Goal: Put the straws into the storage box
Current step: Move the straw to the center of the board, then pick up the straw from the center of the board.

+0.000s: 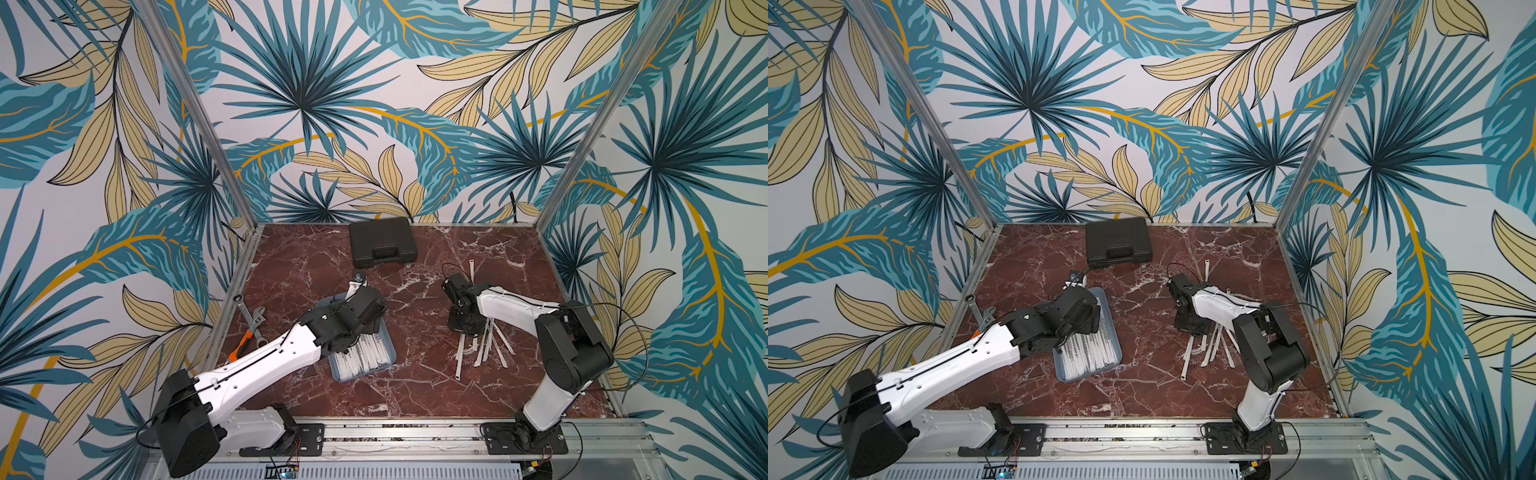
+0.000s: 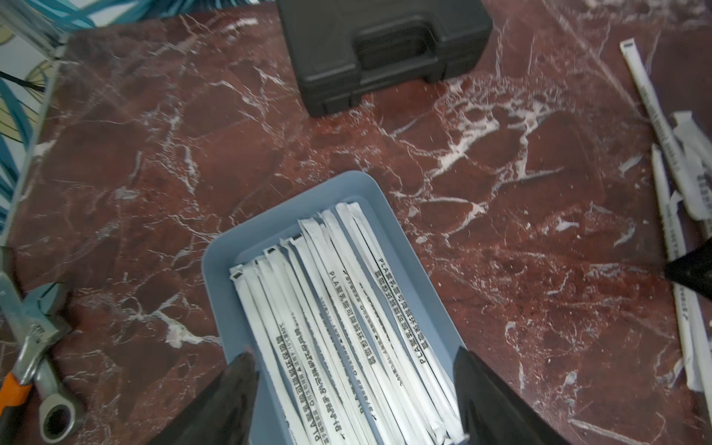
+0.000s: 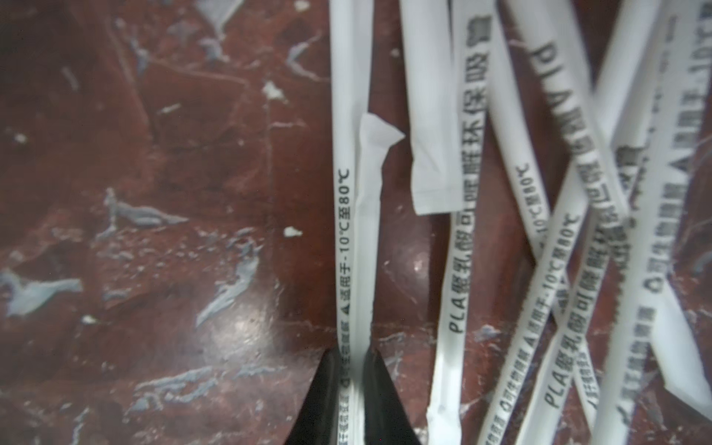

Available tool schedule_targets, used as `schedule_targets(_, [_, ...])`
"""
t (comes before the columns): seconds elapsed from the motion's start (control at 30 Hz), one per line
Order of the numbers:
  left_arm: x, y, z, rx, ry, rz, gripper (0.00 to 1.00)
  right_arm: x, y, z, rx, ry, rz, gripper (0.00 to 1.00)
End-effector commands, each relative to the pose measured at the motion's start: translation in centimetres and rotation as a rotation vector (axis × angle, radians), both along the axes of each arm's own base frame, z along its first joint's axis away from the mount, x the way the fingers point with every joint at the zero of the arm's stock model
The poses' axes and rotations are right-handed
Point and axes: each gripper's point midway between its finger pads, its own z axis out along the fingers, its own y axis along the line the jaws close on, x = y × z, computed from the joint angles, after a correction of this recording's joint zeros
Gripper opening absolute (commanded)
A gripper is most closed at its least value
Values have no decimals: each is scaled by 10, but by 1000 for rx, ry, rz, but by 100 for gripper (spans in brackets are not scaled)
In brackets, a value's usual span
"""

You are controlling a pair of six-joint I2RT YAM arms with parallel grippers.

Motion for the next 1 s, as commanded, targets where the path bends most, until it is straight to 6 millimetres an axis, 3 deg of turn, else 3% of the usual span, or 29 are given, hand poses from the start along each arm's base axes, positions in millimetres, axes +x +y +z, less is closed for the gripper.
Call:
schedule_targets(0.0, [-9,34,-9,48,-18,65,86,-7,27,3,1,32,140,13])
schedule_targets(0.2, [-18,65,-11,-88,-18,148,86,-21,96,19,-33,20,406,11])
schedule_targets(0.33, [-21,74,-9,-107,-21,171,86,-30,123,27,-32,20,513,10])
schedule_targets(0.4, [-22,75,-10,-107,-17,175,86,-43,140,28,-8,38,585,10])
schedule_targets(0.53, [-21,73,-14,-114,-7,171,86,-54,140,24,-5,81,633,14])
schedule_targets(0.73, [-19,75,-9,-113,-16,178,86,-49,140,49,18,24,618,39])
schedule_targets(0.9, [-17,79,0,-109,-25,186,86,-41,138,62,85,-28,503,39])
schedule_targets(0.97, [-19,83,0,-101,-19,193,86,-41,135,65,111,-53,463,33])
